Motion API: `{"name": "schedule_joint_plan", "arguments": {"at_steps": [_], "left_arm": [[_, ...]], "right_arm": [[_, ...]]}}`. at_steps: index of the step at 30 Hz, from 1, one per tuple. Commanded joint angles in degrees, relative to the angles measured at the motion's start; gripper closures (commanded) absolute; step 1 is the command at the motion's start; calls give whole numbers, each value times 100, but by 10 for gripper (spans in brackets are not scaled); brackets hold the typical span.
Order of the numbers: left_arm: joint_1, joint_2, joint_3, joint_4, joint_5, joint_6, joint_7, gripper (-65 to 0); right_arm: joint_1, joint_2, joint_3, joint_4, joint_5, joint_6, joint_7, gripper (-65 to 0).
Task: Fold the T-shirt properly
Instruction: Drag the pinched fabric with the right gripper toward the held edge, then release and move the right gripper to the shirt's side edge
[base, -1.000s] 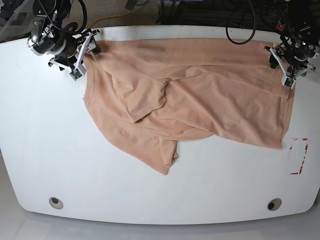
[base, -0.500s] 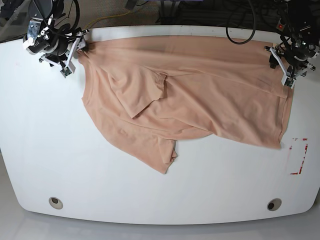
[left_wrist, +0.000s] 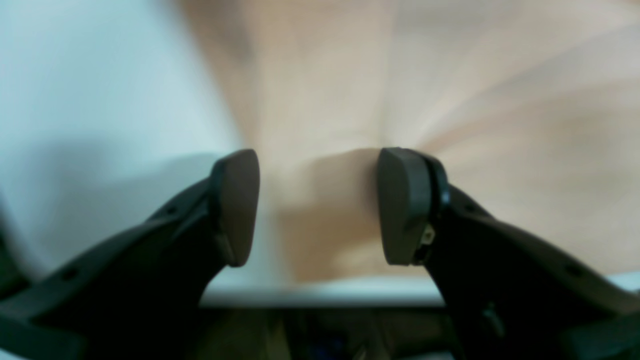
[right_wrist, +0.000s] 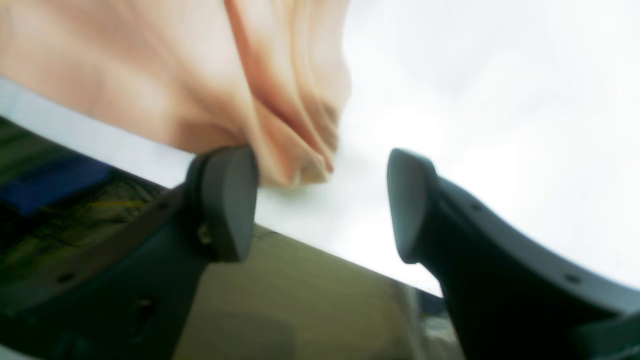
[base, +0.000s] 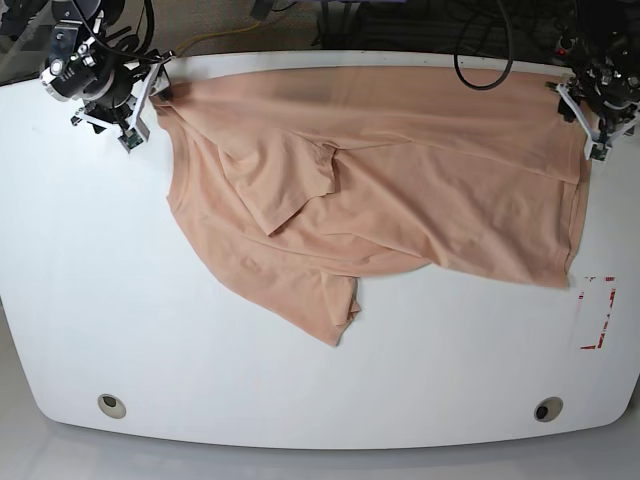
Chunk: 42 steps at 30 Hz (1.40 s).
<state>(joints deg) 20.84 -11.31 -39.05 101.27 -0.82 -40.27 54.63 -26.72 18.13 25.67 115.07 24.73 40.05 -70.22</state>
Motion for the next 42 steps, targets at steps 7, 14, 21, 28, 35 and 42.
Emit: {"name": "schedule_joint_plan", "arguments": {"at_steps": [7,14,21,28,35,42], "left_arm": [[-383,-16,-390,646,-63,27,660,-349],[-357,-43,-390,110,-37,27,660,-346],[-357,-60,-416,-576,-37,27,642,-346],[-163,-51,-416,-567,-46,27,642,-346],[-154,10,-601,92,-63,27,642,-346],[-181,81,-653,778,-705,27,669,-347]], "right_arm": [[188,81,13,93,1101,-5,11,-373],[874,-173,13,-118,898,-5,-69,-373],[2246,-270,4,-1208,230,-5,-69,-376],[3793,-288,-4,-2904,-350,-5,72,-376],[5032,-305,-4,-4733,-957,-5,942,-376],[5709,-314,-4,-6227,-1247,-5,1734,-374]]}}
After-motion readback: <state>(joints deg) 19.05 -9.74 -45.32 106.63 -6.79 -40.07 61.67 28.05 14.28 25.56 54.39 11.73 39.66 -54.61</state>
